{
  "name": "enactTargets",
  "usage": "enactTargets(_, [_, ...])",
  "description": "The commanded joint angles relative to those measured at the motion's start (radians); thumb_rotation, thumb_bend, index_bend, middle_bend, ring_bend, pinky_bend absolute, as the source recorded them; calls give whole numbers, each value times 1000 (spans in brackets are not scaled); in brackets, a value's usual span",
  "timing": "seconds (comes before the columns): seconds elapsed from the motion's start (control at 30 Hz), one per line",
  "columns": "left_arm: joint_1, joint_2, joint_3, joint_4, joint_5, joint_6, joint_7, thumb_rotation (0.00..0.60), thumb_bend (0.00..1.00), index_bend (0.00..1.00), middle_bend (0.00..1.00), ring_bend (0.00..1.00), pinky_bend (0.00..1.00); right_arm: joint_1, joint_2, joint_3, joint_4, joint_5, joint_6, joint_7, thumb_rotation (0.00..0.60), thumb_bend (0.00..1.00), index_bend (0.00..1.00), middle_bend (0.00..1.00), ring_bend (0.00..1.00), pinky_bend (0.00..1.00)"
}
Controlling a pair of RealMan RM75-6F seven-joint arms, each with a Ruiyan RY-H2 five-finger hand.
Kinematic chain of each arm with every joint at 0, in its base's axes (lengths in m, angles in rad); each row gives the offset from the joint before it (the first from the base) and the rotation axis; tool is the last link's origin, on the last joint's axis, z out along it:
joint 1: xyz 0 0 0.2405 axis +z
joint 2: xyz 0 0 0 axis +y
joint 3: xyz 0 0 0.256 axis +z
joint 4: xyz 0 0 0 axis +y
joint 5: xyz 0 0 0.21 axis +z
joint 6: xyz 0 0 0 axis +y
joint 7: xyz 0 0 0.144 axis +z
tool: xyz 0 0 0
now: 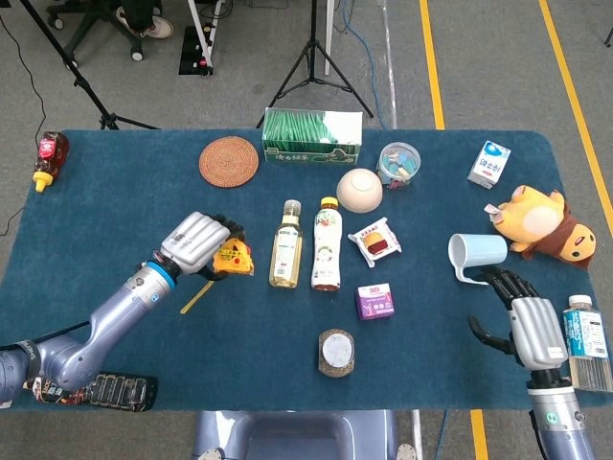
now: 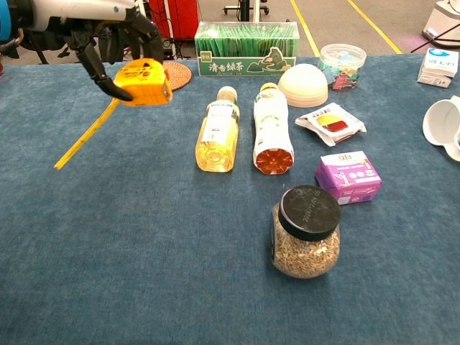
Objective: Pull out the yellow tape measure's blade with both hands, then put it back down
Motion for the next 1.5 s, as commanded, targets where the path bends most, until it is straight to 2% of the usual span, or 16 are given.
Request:
enactTargets(0.03, [-34, 26, -15, -39, 7, -26, 3, 600, 278, 484, 396, 305, 424, 19, 2, 3, -22, -18, -13, -5, 600, 307, 254, 216, 204, 260])
enactTargets(0.07, [-58, 37, -29, -64, 12, -43, 8, 600, 277, 484, 396, 305, 424, 38, -3, 6, -45, -38, -28, -11, 600, 297, 250, 215, 204, 261])
enactTargets(0.37, [-158, 66, -44, -99, -62, -98, 35, 600, 278, 484, 396, 305, 421, 89, -36, 25, -110, -7, -78, -63, 600, 261, 186, 205, 204, 270])
enactTargets(0.43, [-191, 63, -55, -98, -93, -120, 26, 600, 278, 485, 396, 305, 421, 106, -54, 35, -120, 5, -93, -74, 600, 260, 169, 203, 204, 270])
enactTargets(0.67, [-292, 31, -49, -76, -196, -150, 35, 600, 278, 486, 398, 305, 421, 146, -101, 59, -139, 78, -132, -111, 600, 258, 92, 175, 200, 270])
enactTargets(0.9, [-413, -22, -21, -46, -341, -113, 90, 600, 278, 496, 405, 305, 420, 174, -136, 79, -143, 137, -149, -126, 600, 257, 54, 163, 196, 270])
enactTargets(1.1, [-507, -73, 3, -25, -469, -42, 153, 600, 278, 497, 406, 310, 421, 192, -156, 94, -144, 170, -154, -124, 600, 249, 5, 140, 181, 269])
enactTargets(1.33, [-607, -129, 17, 0, -637, 15, 205, 600, 278, 497, 406, 310, 421, 207, -183, 118, -139, 227, -146, -125, 600, 202, 0, 61, 124, 238])
enactTargets(1.5, [-643, -152, 17, 15, -687, 30, 219, 600, 277, 497, 406, 310, 421, 215, -198, 133, -137, 254, -139, -129, 600, 152, 0, 1, 70, 212])
